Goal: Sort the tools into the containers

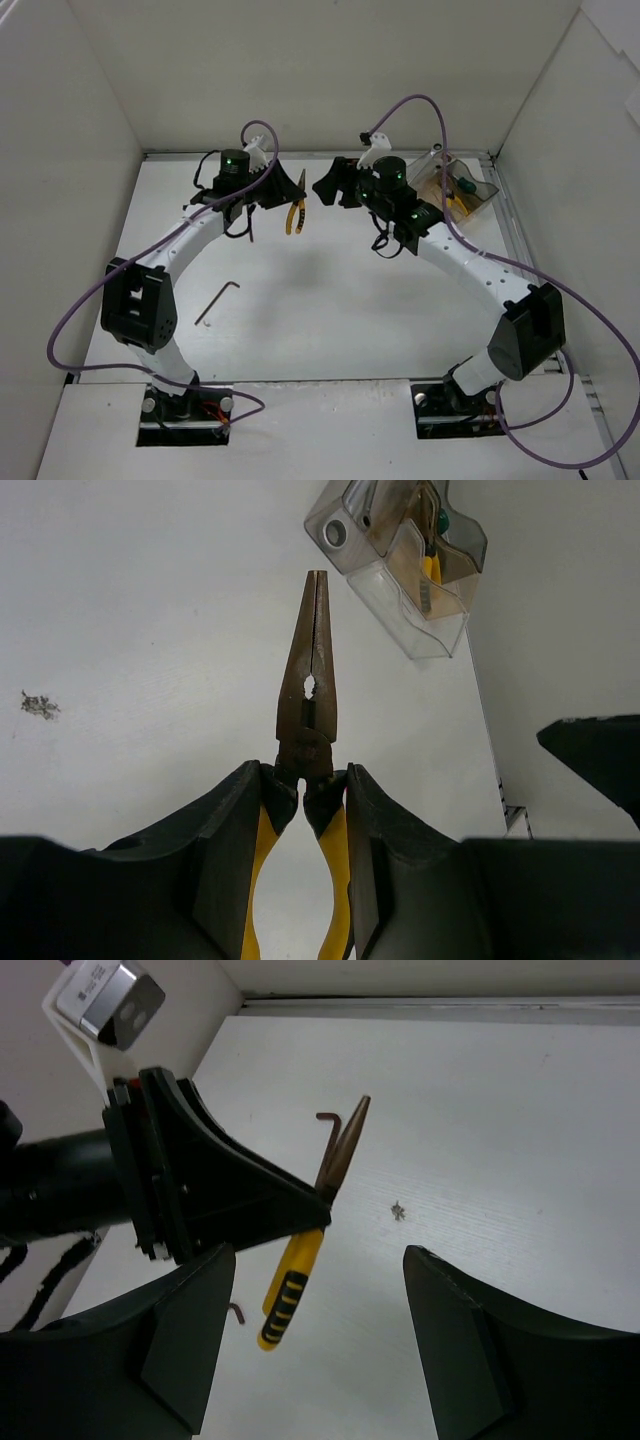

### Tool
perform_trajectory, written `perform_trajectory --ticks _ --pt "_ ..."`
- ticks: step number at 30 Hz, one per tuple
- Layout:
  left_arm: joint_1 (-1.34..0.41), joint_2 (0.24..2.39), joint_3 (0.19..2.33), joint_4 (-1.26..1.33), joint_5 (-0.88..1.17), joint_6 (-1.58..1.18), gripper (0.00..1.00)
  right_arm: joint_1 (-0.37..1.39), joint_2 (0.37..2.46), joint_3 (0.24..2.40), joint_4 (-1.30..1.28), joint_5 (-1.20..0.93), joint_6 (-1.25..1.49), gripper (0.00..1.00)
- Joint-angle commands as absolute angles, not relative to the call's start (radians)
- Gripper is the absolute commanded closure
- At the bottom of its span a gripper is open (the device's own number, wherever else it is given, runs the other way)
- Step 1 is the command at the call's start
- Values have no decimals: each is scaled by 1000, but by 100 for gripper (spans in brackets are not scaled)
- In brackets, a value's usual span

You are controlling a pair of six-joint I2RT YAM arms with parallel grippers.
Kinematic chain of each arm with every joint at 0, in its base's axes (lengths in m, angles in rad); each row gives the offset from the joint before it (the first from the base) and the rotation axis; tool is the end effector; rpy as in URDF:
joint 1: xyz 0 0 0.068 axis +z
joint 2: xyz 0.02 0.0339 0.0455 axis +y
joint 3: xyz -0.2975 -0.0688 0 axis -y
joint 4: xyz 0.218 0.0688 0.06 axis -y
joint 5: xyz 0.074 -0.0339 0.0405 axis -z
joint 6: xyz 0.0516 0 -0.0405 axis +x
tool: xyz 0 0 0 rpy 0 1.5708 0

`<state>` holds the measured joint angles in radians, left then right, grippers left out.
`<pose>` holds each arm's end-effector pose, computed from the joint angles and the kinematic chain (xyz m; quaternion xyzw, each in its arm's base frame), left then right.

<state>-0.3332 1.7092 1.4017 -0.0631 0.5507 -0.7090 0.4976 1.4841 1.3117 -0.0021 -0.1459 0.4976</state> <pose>0.3663 -0.1553 0.3566 0.0025 0.8089 -0.4651 0.3596 0.2973 0.1701 0.4099 -0.0469 0.7640 0.3551 0.5367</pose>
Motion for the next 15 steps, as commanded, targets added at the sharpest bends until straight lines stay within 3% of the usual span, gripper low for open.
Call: perform_trajectory --ticks 1,15 --pt "-356 1597 1408 95 589 -718 100 518 1522 1403 109 -64 545 35" --pt "-403 1526 1368 126 589 -667 100 549 1655 1489 110 -43 586 40"
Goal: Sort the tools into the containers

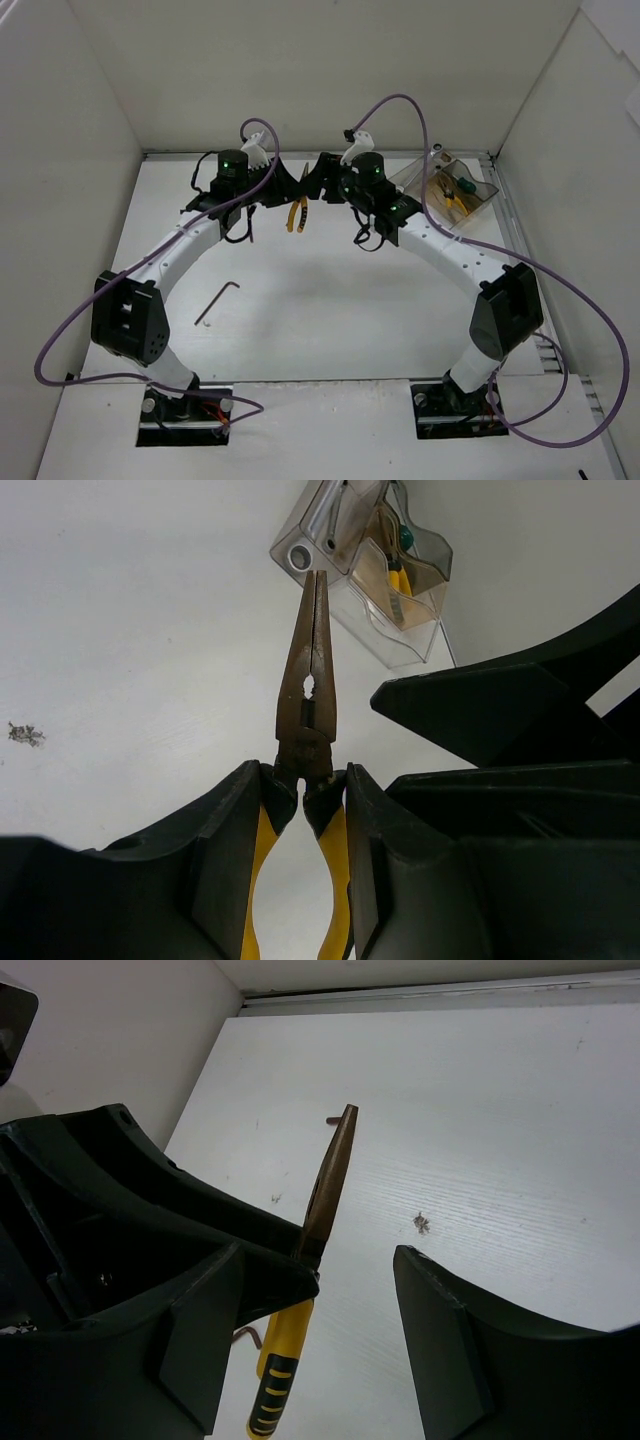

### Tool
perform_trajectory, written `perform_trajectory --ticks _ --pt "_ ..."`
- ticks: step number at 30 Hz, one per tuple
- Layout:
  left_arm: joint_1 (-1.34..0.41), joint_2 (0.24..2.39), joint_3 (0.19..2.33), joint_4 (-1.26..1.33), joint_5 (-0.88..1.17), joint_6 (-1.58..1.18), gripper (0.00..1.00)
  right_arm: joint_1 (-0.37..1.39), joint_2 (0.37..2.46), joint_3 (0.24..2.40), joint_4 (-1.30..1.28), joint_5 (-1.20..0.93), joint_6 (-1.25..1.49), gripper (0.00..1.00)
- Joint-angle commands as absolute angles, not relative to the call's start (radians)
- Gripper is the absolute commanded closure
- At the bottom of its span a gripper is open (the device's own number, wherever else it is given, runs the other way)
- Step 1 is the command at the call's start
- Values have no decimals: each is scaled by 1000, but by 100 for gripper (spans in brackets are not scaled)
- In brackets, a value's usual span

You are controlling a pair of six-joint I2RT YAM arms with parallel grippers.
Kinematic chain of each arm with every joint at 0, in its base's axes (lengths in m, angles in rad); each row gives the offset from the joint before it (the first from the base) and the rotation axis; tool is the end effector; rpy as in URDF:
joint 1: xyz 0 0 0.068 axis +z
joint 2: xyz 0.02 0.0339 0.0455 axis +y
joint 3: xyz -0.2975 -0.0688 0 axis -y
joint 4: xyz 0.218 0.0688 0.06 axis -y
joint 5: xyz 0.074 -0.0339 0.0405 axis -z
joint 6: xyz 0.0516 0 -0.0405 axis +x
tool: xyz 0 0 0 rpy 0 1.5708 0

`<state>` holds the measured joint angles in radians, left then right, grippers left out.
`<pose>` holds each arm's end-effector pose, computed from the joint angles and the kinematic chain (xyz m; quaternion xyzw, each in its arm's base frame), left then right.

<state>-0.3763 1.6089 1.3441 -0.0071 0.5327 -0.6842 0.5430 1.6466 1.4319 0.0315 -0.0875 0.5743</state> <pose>0.3359 -0.1609 0.3798 0.0395 0.7837 -0.4759 0.3973 0.3330 0.2062 0.3995 -0.0159 0.7684 0.3671 0.5239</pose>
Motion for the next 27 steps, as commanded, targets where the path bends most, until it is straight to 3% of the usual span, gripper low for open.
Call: perform_trajectory --ticks 1,16,27 --pt "-413 1525 1367 127 588 -664 100 548 1657 1489 110 -44 584 42" --pt "-422 1520 1351 112 545 -652 100 538 1552 1390 201 60 604 47" --pt "-440 1516 1347 129 561 -637 100 525 1606 1417 181 17 601 48"
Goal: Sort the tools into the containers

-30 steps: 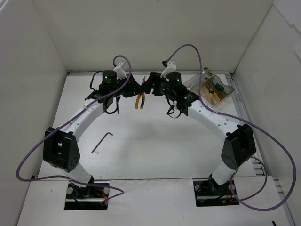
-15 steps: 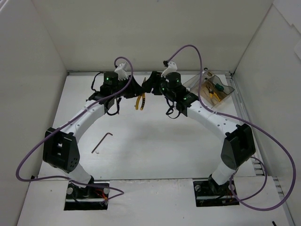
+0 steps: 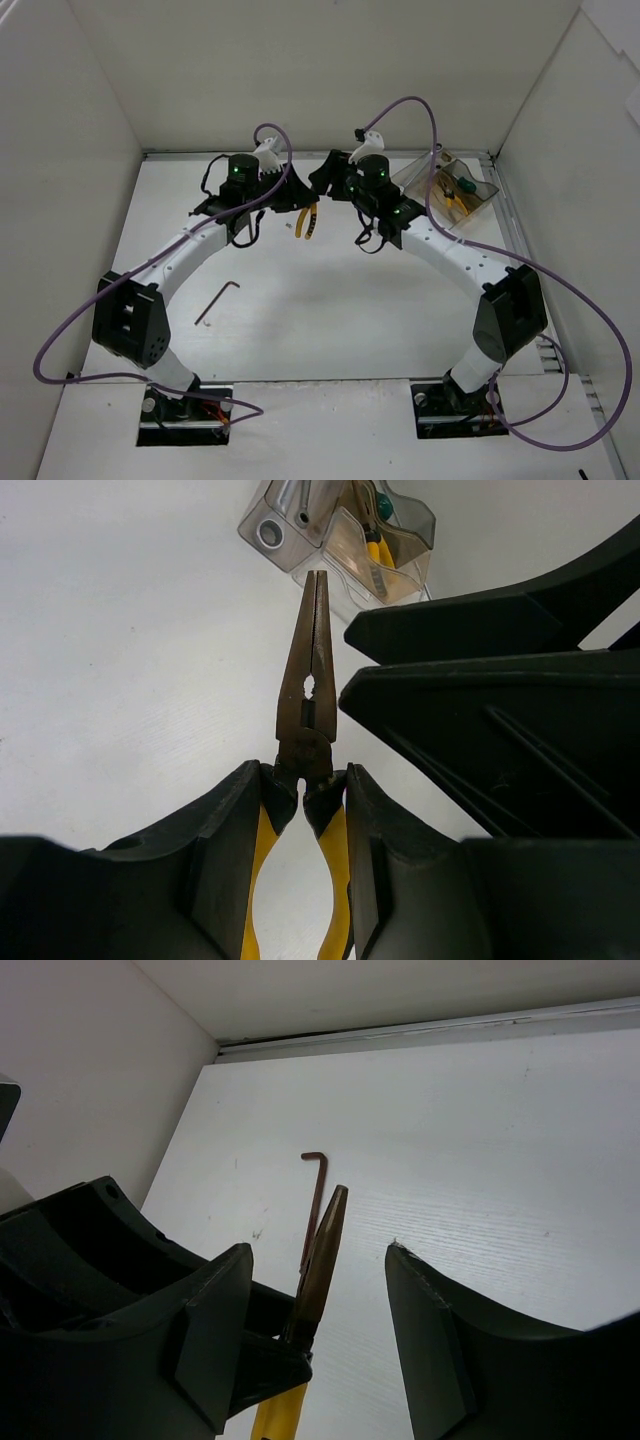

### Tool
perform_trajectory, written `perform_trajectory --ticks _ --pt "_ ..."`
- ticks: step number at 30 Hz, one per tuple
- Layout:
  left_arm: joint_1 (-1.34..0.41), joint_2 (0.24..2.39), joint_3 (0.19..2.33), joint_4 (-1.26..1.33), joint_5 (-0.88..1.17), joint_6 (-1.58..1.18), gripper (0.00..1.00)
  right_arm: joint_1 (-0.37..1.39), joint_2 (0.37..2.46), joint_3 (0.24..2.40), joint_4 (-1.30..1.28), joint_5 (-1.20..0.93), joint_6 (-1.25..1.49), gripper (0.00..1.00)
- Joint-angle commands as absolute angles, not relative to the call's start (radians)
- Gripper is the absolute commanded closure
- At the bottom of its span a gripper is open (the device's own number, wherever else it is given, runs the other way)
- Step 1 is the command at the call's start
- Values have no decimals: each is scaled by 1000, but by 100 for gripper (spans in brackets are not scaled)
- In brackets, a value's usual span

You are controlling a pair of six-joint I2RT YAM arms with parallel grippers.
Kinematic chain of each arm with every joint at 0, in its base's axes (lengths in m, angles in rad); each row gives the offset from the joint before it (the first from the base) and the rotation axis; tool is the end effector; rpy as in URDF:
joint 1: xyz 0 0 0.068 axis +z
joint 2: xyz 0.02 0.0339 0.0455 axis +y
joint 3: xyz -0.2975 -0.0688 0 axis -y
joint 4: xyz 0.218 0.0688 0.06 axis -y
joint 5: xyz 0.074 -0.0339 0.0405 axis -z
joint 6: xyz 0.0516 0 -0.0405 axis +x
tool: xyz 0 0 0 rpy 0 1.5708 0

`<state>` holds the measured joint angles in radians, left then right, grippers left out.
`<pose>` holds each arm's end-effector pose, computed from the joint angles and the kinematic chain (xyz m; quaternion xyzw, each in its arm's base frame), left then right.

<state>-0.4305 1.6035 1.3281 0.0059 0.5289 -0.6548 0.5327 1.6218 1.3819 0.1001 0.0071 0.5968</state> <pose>0.3255 -0.1781 0.3777 0.0714 0.7809 -0.4800 0.3933 0.3323 0.1955 0.3996 0.0265 0.7543 0.3488 0.5556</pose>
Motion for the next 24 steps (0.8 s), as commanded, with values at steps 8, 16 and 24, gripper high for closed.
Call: perform_trajectory --ticks 8,16,24 --pt "-449 1511 1356 133 574 -618 100 523 1649 1420 179 -25 609 56" --pt "-459 1514 1359 124 566 -592 100 522 1655 1417 170 -54 597 84" --pt "-459 1506 1364 78 528 -551 96 509 1635 1419 155 -83 542 100"
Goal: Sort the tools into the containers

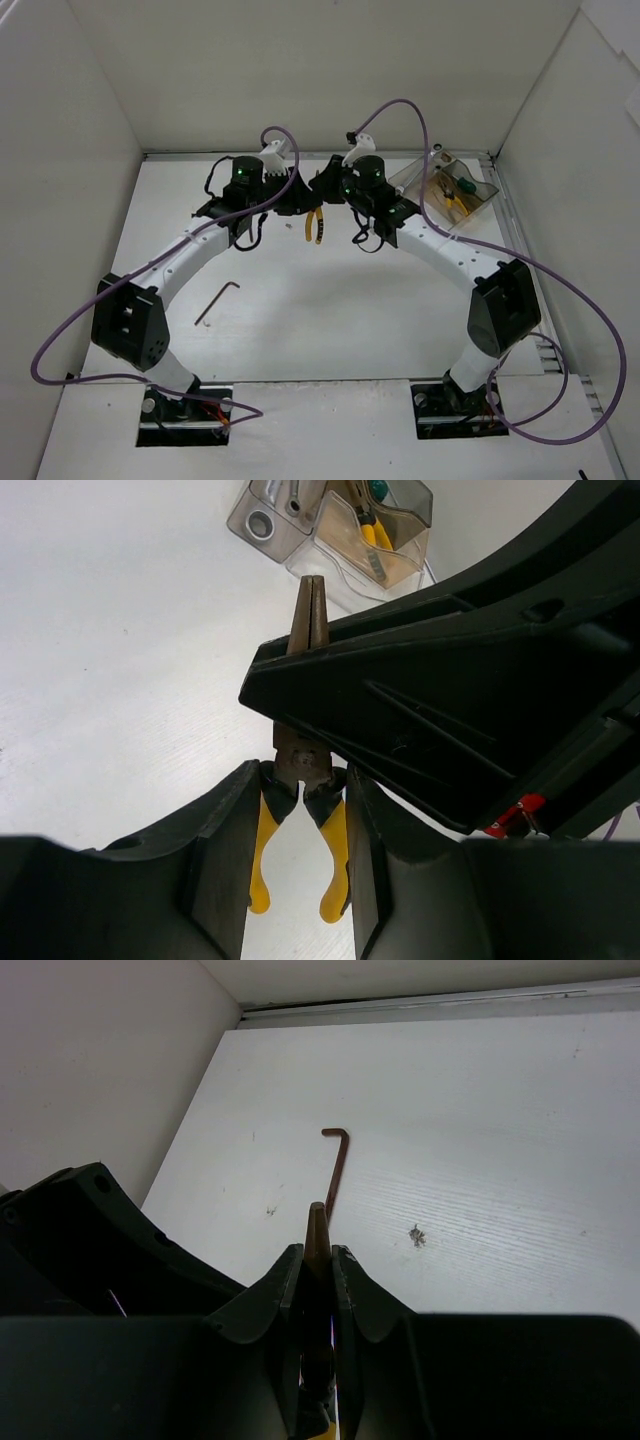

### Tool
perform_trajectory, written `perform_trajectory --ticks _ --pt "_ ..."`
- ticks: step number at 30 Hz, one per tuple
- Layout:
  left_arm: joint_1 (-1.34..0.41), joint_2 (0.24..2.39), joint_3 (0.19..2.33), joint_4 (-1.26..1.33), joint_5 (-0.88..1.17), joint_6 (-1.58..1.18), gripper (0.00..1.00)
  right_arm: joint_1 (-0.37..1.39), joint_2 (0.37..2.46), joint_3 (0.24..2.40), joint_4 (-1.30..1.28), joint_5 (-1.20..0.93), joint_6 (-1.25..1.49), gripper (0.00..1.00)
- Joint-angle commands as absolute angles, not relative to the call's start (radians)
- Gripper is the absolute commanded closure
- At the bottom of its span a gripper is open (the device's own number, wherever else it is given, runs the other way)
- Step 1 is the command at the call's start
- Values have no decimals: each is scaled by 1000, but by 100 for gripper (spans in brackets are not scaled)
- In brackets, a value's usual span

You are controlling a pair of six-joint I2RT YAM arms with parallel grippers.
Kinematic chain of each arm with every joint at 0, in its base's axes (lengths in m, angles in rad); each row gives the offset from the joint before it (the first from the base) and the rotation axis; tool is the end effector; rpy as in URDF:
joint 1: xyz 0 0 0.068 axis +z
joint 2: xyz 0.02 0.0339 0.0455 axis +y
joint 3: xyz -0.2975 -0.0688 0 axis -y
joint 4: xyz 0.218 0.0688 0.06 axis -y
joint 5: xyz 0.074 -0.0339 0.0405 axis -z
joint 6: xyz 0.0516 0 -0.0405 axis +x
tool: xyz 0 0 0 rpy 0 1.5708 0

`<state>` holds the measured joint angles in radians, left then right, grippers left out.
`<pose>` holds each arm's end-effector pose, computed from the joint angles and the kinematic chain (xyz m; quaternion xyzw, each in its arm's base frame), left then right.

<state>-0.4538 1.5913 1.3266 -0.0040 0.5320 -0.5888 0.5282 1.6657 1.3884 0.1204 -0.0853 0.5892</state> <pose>0.3179 -0.1842 0.3804 0.1072 0.7765 -0.4725 0.4029 0.3417 0.2045 0.3881 -0.0045 0.7601 0.3715 0.5331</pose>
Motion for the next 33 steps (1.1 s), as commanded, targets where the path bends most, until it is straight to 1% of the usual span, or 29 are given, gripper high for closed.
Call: perform_trajectory --ticks 1,3,4,5,7,8,10,11,13,15,17,18,21,23,27,29,33 --pt "-459 1505 1364 58 520 -542 89 500 1629 1417 155 -84 534 100" --pt "-459 1500 1365 45 499 -534 71 486 1617 1416 153 -84 509 100" --pt "-459 1494 1364 29 491 -526 66 473 1614 1417 153 -84 499 100" --pt "-459 1493 1365 22 483 -525 51 462 1608 1417 150 -84 483 100" --pt "-459 1480 1358 11 463 -525 37 434 1602 1419 150 -81 474 100" --pt "-459 1476 1358 6 456 -526 21 423 1594 1419 149 -77 451 100" --pt "-434 1459 1351 5 439 -526 9 393 1586 1425 149 -74 425 100" --pt "-434 1454 1348 -27 427 -526 4 384 1582 1431 146 -72 395 100" --pt "-405 1434 1336 -57 407 -520 0 345 1575 1440 144 -78 330 100" --pt "-396 1413 1319 -86 384 -509 0 304 1575 1463 138 -77 281 100" --pt "-361 1385 1277 -127 362 -494 0 261 1577 1486 135 -92 140 100" --pt "-351 1373 1276 -139 354 -491 0 244 1580 1494 135 -92 140 100" --pt "-302 1321 1180 -192 336 -473 0 160 1617 1534 137 -150 -68 100" --pt "-293 1307 1161 -196 333 -469 0 140 1638 1558 137 -184 -126 100" --pt "-235 1243 1079 -222 331 -446 0 -12 1702 1615 124 -349 -207 100" --pt "-218 1224 1063 -239 327 -443 0 -78 1726 1655 111 -379 -218 100" --pt "-196 1218 1055 -256 325 -428 0 -144 1795 1693 89 -413 -296 100"
